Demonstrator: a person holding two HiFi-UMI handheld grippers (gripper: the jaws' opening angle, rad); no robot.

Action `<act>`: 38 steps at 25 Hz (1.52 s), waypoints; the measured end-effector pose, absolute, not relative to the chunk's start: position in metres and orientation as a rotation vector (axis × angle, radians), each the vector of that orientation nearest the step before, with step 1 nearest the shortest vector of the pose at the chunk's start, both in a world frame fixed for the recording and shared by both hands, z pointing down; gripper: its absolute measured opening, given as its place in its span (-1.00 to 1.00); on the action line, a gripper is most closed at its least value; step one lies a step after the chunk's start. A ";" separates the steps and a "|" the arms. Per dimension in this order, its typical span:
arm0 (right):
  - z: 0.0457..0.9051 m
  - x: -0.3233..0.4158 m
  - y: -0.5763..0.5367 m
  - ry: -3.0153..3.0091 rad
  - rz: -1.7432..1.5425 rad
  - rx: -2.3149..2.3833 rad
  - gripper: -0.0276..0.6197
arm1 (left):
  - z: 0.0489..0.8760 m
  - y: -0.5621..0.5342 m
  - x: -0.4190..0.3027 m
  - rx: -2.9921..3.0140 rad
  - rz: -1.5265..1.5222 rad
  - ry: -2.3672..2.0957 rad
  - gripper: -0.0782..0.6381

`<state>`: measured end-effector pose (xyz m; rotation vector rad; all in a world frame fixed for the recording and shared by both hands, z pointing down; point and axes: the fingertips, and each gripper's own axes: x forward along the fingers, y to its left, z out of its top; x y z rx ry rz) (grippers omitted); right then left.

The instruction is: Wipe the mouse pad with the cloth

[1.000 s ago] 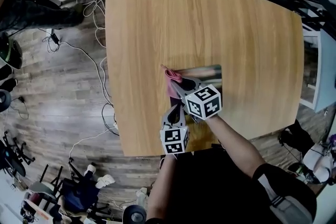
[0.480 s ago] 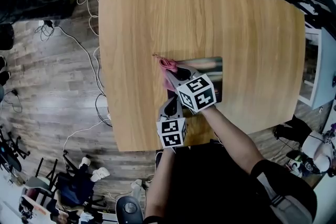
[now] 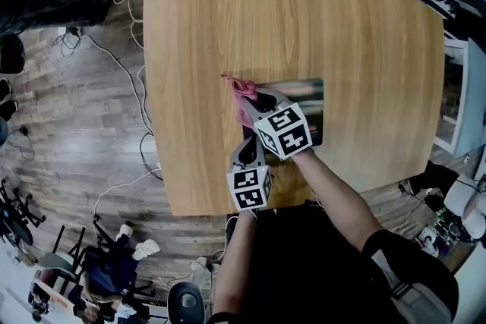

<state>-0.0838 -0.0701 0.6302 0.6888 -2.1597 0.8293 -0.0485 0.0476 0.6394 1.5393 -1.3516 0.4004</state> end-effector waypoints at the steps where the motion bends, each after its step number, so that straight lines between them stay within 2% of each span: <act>1: 0.630 -0.082 -0.071 -2.159 0.831 0.692 -0.71 | 0.639 0.048 -0.048 1.532 0.395 -1.351 -0.72; 38: 0.635 -0.031 -0.084 -2.134 0.822 0.794 -0.71 | 0.641 0.049 -0.057 1.470 0.395 -1.434 -0.72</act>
